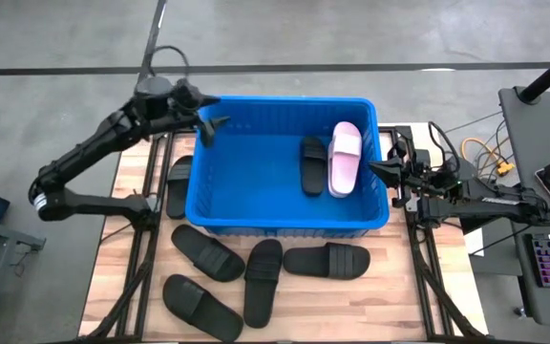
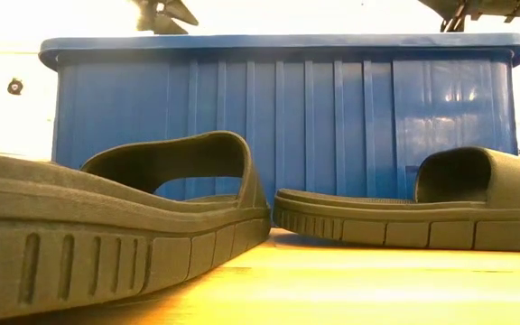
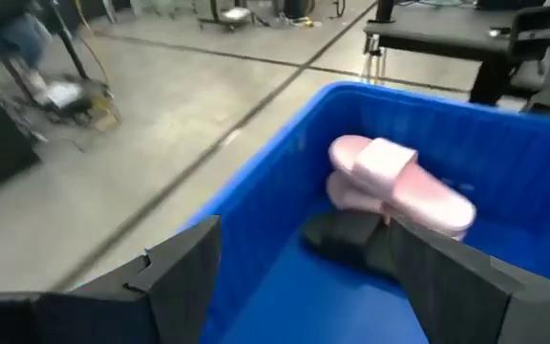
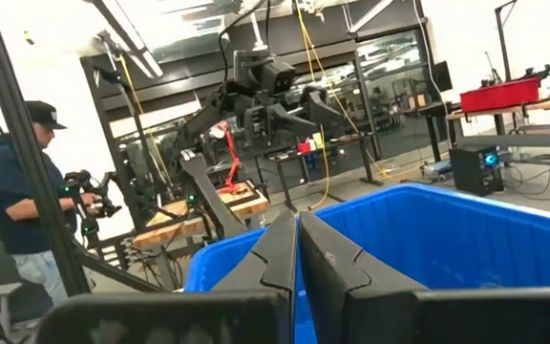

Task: Pick and place slides into bin
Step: Put the black slide into the blue bin

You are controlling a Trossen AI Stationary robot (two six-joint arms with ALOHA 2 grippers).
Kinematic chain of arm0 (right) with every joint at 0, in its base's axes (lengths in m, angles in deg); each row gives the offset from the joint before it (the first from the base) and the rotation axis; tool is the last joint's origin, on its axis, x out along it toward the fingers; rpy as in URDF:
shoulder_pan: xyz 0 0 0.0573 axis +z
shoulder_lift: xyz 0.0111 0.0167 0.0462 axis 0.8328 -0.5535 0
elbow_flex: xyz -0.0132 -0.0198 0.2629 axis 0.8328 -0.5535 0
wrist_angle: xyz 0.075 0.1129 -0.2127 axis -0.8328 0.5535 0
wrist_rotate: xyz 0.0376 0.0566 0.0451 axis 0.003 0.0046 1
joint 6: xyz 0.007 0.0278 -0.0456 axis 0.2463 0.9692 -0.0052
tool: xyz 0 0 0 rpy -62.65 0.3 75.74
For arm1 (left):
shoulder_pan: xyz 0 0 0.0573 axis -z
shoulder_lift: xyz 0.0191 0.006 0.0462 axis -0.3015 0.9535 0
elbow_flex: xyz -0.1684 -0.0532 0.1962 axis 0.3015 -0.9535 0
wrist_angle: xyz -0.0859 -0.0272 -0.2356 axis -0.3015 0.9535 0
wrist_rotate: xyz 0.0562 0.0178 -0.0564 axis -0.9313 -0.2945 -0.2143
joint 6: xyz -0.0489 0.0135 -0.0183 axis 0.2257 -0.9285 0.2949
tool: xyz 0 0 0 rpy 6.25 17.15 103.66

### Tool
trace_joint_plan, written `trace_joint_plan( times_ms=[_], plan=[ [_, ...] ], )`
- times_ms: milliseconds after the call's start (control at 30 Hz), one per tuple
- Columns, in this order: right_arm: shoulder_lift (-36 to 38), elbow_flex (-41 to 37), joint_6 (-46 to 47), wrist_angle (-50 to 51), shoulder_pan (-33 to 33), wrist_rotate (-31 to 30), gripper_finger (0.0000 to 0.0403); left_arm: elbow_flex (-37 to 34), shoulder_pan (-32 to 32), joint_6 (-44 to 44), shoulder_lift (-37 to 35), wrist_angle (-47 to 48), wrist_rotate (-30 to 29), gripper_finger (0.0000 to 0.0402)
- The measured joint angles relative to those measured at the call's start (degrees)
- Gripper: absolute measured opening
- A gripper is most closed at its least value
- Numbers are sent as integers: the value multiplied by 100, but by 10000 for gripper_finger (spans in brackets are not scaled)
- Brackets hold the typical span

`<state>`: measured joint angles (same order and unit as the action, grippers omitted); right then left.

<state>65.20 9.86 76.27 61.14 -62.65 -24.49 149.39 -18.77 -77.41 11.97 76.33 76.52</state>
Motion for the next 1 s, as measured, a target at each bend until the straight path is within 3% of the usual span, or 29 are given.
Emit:
trace_joint_plan(
  times_ms=[167, 600, 1000],
  plan=[
    [0, 0, -2, 0, 0, 2, 9, -107, -287, -487, -379, 676, -203, 283],
    [0, 0, -27, 4, 0, -95, 8, -562, -387, -591, -362, 2818, -1713, 283],
    [-4, 0, -4, 7, 0, -100, 9, -624, -408, -576, -1052, 4587, -1790, 283]
  ],
)
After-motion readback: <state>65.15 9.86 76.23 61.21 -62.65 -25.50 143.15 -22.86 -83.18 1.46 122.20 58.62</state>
